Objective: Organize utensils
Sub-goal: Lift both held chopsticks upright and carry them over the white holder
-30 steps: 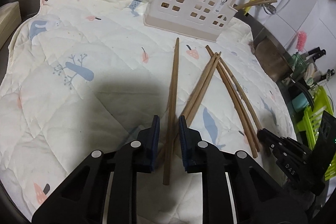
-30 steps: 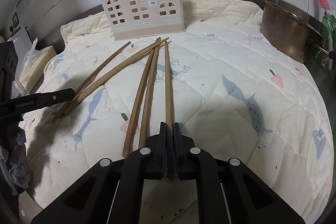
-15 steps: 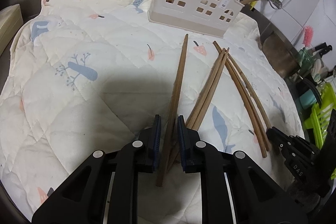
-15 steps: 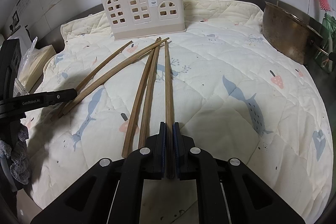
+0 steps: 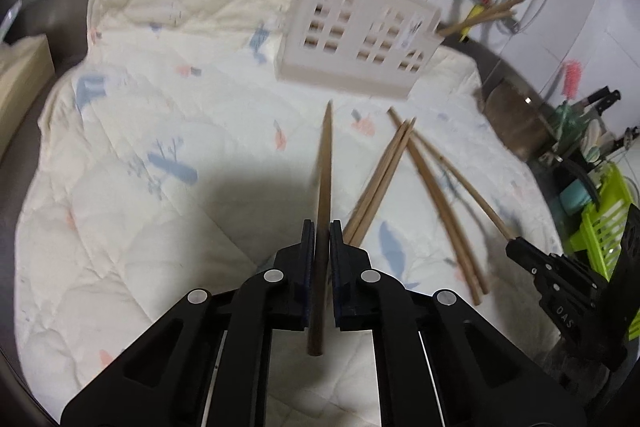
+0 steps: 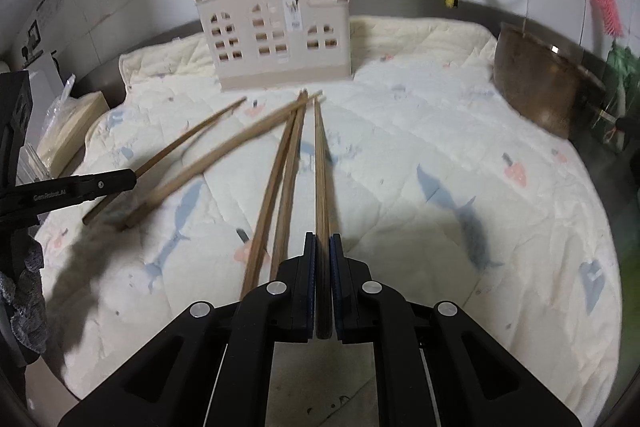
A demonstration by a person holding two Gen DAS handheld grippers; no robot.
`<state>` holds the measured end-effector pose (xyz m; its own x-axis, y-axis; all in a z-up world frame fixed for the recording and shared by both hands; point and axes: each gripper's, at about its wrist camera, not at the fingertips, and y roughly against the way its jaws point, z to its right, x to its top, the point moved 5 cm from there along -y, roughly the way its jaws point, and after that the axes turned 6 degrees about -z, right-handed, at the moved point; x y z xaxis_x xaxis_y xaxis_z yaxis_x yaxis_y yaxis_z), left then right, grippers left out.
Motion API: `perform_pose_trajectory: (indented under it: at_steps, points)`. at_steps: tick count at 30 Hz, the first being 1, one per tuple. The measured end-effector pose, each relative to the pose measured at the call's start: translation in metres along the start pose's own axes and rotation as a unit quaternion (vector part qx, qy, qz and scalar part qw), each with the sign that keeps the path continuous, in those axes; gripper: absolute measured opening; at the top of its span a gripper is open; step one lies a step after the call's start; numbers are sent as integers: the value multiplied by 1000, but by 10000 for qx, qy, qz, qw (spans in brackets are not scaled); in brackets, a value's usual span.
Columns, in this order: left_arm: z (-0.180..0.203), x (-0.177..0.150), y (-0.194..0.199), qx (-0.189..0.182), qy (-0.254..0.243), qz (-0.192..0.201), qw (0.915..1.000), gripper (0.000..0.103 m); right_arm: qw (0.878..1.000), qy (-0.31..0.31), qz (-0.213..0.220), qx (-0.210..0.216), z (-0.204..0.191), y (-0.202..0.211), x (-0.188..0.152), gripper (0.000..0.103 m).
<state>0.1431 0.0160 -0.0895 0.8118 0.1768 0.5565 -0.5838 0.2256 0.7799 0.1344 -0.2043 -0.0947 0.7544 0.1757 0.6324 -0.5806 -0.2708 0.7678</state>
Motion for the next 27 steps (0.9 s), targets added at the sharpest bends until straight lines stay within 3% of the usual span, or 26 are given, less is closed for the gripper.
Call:
perform_pose_trajectory:
  at_steps: [6, 12, 18, 27]
  points:
    - [16, 26, 33, 38, -335, 427, 9985, 6, 9982, 197, 566, -76, -1, 37, 40, 7]
    - [24, 52, 43, 46, -519, 482, 9975, 6, 9955, 400, 864, 7, -1, 58, 91, 7]
    - [37, 80, 48, 64, -768, 439, 9961, 6, 9940, 650, 865, 154, 0, 73, 140, 7]
    - [67, 125, 74, 122, -1214, 710, 9900, 5, 9925, 805, 814, 431, 0, 93, 199, 7]
